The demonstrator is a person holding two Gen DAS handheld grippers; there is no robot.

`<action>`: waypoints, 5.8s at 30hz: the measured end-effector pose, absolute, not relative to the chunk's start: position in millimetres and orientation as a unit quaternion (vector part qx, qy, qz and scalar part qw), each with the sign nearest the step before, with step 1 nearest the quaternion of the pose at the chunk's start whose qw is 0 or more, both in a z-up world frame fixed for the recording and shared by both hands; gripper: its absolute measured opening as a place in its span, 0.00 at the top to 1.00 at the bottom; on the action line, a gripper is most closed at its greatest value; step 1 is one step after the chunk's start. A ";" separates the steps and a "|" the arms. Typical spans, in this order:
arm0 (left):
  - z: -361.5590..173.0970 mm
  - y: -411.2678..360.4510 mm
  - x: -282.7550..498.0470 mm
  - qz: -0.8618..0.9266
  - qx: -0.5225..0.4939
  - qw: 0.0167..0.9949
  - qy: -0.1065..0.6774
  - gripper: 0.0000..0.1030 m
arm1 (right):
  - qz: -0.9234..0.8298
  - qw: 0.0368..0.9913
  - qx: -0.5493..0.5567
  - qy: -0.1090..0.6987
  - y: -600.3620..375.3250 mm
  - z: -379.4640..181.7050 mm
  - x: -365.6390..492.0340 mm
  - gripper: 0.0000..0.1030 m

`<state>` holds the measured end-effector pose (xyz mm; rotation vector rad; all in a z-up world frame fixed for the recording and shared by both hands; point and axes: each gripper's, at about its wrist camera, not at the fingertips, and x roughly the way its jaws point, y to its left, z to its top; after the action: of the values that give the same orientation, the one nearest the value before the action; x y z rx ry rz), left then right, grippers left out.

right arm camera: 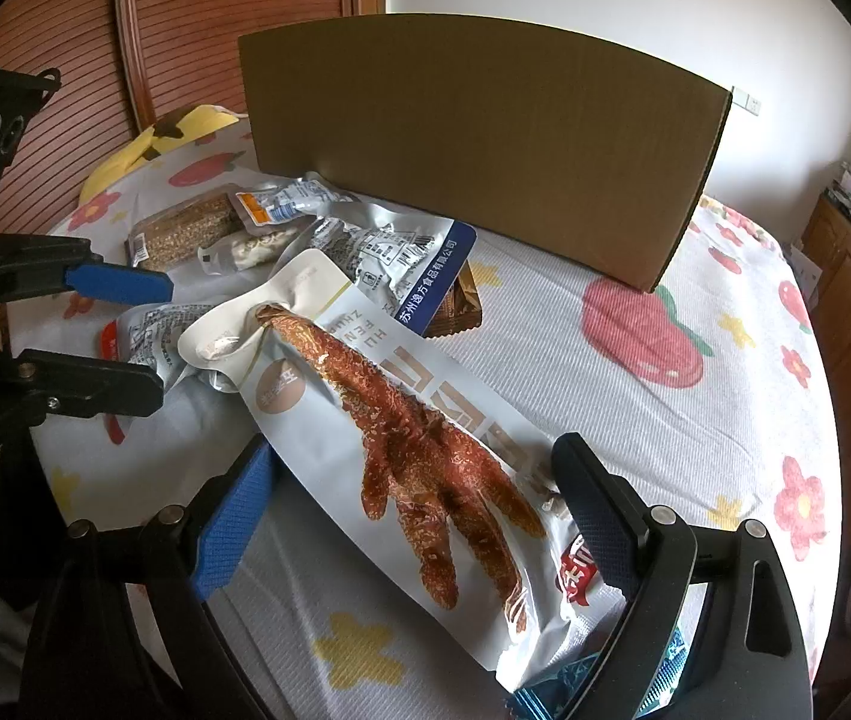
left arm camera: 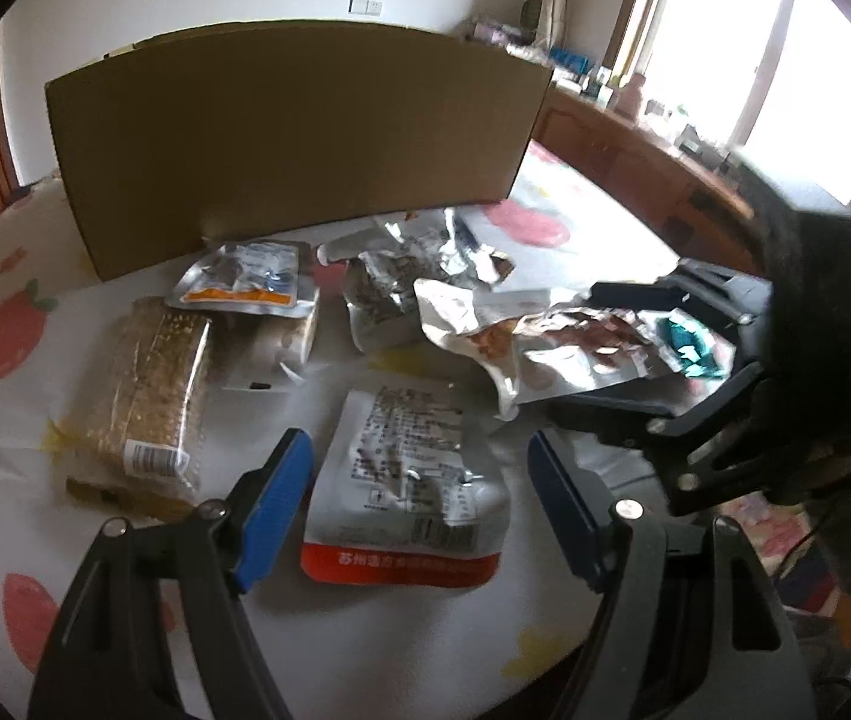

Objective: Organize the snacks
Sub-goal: 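Grasp the white red-printed packet with the left tool while the right tool reaches the chicken-feet bag, then grasp the chicken-feet bag with the right tool and lift while the left tool lifts its packet, then carry both packets to the box and release the white packet from the left tool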

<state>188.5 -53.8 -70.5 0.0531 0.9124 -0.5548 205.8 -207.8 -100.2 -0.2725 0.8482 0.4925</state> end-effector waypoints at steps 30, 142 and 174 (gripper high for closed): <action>-61.4 -57.7 161.0 -0.243 0.086 0.879 0.401 0.39 | 0.239 0.868 -0.134 0.413 -208.1 -99.2 208.5 0.09; 77.1 -11.0 326.2 -0.204 -0.003 0.944 0.259 0.38 | 0.234 0.913 -0.245 0.230 -167.1 77.1 277.8 0.96; 37.8 -29.4 409.5 -0.182 -0.012 0.936 0.300 0.32 | 0.208 0.922 -0.127 0.301 -185.7 23.8 371.2 0.76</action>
<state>409.5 -29.4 37.8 -0.0235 0.6131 -0.3718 371.2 -185.7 23.8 -0.2605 0.6187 0.4277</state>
